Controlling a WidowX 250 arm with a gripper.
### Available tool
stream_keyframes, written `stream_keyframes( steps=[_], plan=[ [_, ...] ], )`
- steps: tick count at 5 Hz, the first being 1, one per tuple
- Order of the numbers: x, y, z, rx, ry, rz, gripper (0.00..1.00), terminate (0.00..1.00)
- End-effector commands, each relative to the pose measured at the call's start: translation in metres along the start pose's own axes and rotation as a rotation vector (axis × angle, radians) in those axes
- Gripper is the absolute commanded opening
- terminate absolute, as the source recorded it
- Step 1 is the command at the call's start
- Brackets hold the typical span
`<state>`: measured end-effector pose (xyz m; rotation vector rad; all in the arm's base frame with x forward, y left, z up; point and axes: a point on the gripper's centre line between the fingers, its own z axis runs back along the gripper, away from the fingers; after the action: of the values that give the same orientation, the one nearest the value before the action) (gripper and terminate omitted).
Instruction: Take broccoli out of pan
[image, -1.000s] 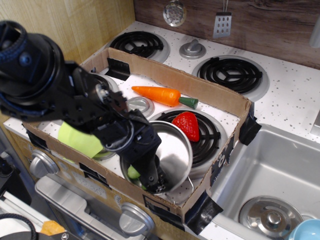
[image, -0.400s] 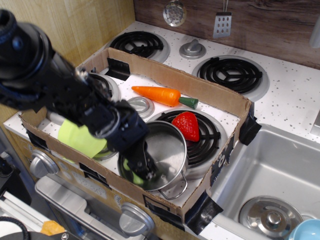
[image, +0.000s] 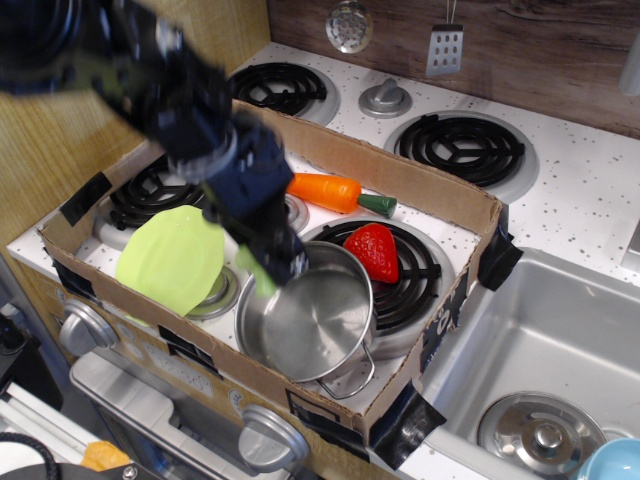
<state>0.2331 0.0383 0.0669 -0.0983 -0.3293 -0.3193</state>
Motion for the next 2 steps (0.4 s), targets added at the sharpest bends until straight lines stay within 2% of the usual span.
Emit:
stream_keyframes(
  steps=[1, 2],
  plan=[
    [0.002, 0.080, 0.019, 0.118, -0.031, -0.290, 0.00, 0.00],
    [0.006, 0.133, 0.014, 0.084, -0.046, -0.408, 0.00, 0.00]
  ],
)
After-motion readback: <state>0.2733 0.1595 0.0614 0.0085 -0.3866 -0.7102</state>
